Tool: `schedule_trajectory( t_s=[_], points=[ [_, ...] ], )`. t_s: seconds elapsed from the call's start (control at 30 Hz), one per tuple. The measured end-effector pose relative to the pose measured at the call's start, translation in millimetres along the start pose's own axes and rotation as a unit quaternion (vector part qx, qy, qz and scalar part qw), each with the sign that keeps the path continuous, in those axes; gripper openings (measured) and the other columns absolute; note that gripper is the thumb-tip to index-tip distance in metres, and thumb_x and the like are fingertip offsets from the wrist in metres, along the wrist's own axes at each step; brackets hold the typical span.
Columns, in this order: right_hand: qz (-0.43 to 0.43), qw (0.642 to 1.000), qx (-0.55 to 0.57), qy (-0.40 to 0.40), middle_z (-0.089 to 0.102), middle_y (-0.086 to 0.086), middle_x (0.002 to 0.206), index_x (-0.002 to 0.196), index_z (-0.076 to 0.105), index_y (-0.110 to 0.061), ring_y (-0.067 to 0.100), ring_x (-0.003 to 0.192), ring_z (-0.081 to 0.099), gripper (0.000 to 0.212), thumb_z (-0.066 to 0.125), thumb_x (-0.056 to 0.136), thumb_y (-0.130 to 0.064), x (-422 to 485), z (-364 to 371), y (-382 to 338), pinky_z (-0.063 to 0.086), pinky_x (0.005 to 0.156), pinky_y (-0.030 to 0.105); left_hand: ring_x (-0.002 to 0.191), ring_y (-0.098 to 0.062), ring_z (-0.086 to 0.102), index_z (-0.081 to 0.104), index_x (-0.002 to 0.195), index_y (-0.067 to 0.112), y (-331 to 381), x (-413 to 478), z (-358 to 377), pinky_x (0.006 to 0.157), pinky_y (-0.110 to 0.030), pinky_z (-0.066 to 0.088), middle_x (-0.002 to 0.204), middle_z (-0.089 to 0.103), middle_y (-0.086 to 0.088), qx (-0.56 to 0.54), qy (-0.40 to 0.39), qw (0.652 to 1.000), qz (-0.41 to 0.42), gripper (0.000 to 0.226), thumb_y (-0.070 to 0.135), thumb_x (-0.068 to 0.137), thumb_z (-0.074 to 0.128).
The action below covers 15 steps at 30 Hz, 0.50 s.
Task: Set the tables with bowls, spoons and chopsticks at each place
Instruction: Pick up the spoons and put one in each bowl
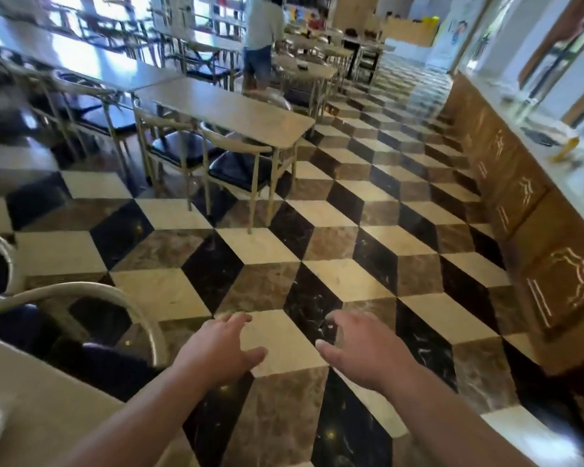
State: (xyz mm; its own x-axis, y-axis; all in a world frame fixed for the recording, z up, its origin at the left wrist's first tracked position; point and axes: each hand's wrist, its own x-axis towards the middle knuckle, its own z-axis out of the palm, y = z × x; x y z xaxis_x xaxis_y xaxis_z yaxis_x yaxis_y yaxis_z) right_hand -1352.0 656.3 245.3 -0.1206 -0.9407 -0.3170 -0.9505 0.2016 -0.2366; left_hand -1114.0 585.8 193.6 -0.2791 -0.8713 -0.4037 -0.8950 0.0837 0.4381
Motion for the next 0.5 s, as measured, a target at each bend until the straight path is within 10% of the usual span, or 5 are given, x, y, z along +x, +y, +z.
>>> schedule_trajectory(
  t_s=[0.5],
  points=[
    [-0.187, 0.981, -0.013, -0.056, 0.049, -0.011, 0.158, 0.156, 0.042, -0.036, 0.014, 0.146, 0.044, 0.063, 0.051, 0.101, -0.065, 333.5, -57.2, -70.4, 0.043, 0.115, 0.038, 0.151, -0.016, 0.044, 0.04, 0.158, 0.045, -47.0, 208.0, -126.4, 0.118, -0.042, 0.048, 0.164, 0.046, 0.008, -0.039, 0.113, 0.981, -0.153, 0.079, 0.072, 0.088, 0.068]
  ],
)
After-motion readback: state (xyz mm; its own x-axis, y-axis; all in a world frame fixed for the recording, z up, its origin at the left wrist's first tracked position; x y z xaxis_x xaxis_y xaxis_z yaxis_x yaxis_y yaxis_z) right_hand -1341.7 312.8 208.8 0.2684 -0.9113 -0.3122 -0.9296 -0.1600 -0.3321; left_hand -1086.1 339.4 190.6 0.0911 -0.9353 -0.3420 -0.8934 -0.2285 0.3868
